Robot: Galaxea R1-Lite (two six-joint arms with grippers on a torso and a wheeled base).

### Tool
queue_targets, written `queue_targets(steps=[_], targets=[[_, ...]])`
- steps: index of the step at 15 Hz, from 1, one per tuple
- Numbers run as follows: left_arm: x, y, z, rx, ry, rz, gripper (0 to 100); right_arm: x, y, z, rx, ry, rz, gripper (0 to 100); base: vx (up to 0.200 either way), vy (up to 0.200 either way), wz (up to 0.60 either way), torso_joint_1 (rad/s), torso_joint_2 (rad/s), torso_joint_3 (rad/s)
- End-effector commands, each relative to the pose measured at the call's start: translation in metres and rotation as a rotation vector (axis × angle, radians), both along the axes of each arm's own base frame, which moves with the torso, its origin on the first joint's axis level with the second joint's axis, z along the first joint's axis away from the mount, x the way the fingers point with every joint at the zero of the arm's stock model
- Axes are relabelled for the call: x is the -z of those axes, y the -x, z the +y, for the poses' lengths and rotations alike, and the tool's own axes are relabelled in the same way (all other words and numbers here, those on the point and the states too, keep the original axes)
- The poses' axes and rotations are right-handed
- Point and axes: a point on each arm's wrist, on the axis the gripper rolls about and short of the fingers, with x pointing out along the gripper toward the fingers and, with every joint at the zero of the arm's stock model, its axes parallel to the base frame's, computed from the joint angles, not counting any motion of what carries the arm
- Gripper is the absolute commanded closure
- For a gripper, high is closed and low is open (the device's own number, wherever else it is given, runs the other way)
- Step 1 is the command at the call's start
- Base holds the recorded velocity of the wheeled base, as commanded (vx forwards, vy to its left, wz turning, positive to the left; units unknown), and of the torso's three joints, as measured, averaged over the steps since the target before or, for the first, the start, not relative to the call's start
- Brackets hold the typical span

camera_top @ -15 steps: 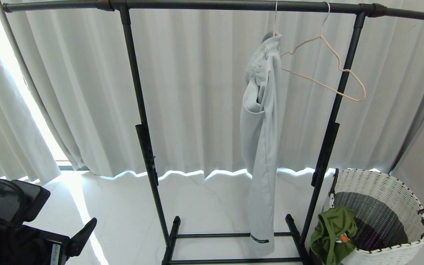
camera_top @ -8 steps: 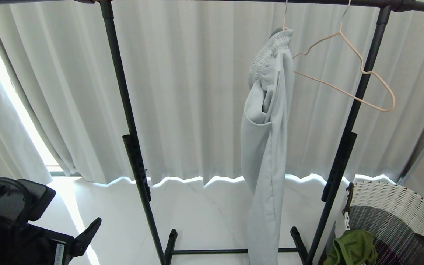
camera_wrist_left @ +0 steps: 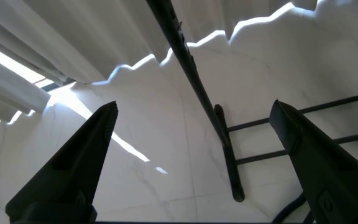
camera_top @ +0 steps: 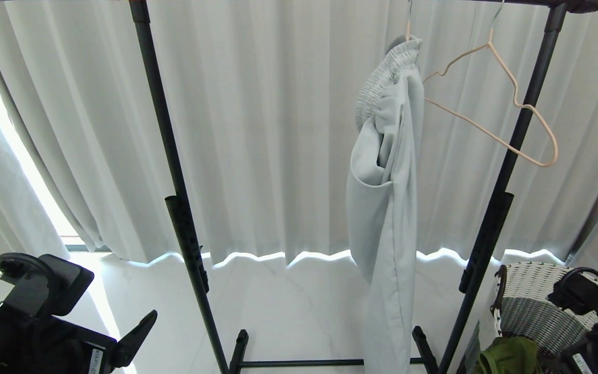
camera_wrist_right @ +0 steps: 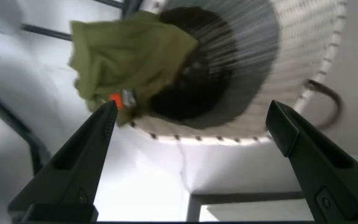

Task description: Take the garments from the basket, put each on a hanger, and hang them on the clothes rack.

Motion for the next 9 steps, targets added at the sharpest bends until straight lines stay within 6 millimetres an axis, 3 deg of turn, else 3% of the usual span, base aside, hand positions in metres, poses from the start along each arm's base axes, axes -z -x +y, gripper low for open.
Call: queue_targets(steps=[1,5,9], targets=[[0.002,-0.001,-0.001,0.001,-0.006,0.013,0,0.031,-0.023,0.016,-0.060,-0.016,0.089,0,0.000,0.000,0.00,0.000,0.00,0.000],[0.005,-0.005,-0.002,0.000,-0.014,0.037,0,0.058,-0.045,0.037,-0.111,-0.021,0.130,0,0.000,0.000,0.00,0.000,0.00,0.000],[0.009,-0.003,-0.002,0.000,-0.020,0.051,0,0.081,-0.056,0.045,-0.119,-0.002,0.166,0,0.000,0.000,0.00,0.000,0.00,0.000]])
